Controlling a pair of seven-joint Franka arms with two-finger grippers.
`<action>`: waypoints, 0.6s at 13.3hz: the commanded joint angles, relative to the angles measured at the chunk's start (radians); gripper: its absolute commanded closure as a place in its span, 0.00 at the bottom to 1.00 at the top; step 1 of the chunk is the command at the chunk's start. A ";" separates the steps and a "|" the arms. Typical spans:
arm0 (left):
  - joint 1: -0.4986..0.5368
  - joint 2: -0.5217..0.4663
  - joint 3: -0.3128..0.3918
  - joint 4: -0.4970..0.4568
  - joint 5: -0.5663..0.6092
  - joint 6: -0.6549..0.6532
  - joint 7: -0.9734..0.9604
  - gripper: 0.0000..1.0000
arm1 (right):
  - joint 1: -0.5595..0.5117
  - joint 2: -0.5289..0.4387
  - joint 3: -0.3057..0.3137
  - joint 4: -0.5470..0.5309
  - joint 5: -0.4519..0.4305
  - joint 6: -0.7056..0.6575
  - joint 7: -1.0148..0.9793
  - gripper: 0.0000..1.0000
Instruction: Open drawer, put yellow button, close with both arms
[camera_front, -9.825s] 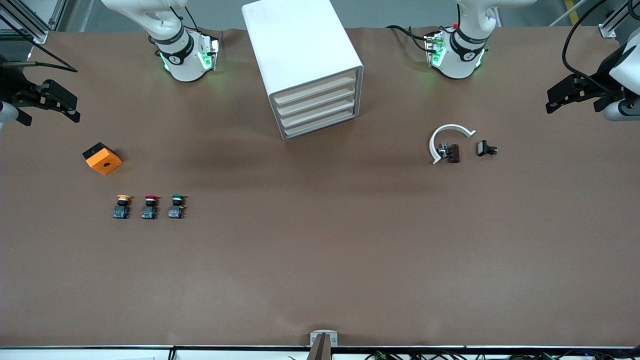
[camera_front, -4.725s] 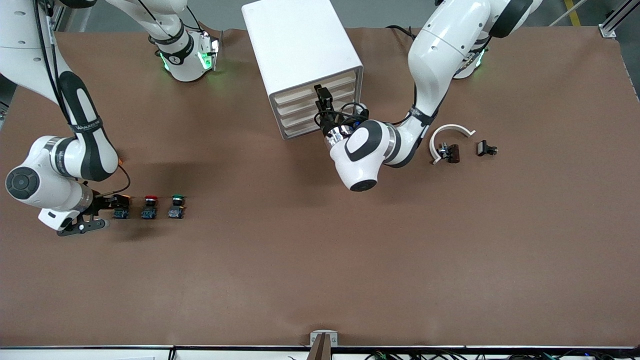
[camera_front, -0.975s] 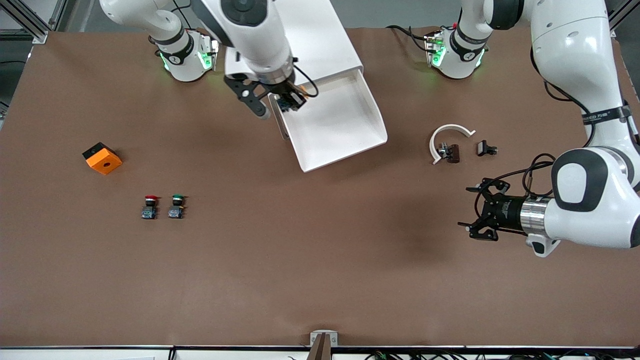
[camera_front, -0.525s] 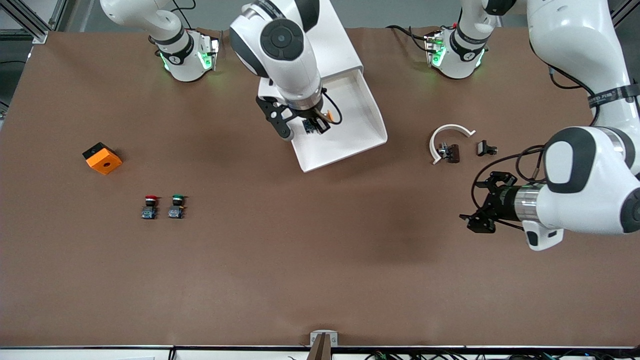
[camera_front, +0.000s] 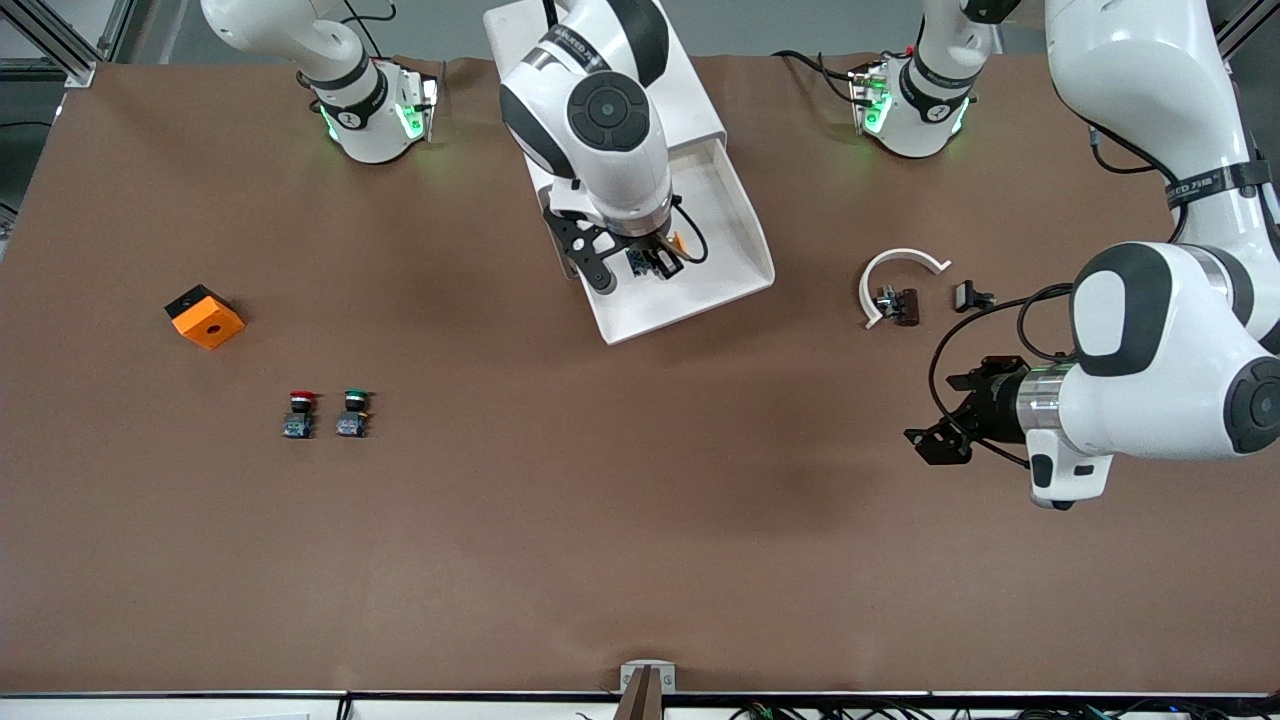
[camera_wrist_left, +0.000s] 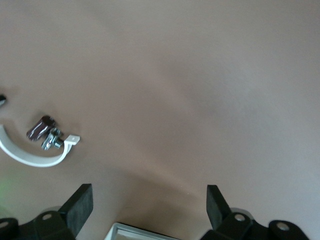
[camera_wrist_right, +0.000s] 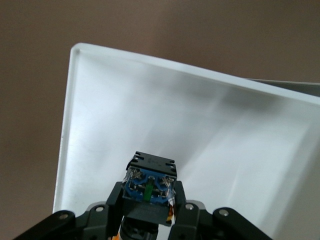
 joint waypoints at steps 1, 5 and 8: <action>-0.035 -0.049 -0.001 -0.038 0.038 0.021 0.050 0.00 | 0.024 0.037 -0.014 0.036 0.016 -0.008 0.017 0.78; -0.073 -0.053 -0.002 -0.040 0.063 0.051 0.050 0.00 | 0.029 0.046 -0.014 0.034 0.016 -0.006 0.017 0.70; -0.099 -0.046 -0.002 -0.040 0.068 0.073 0.050 0.00 | 0.035 0.048 -0.014 0.034 0.015 0.001 0.017 0.70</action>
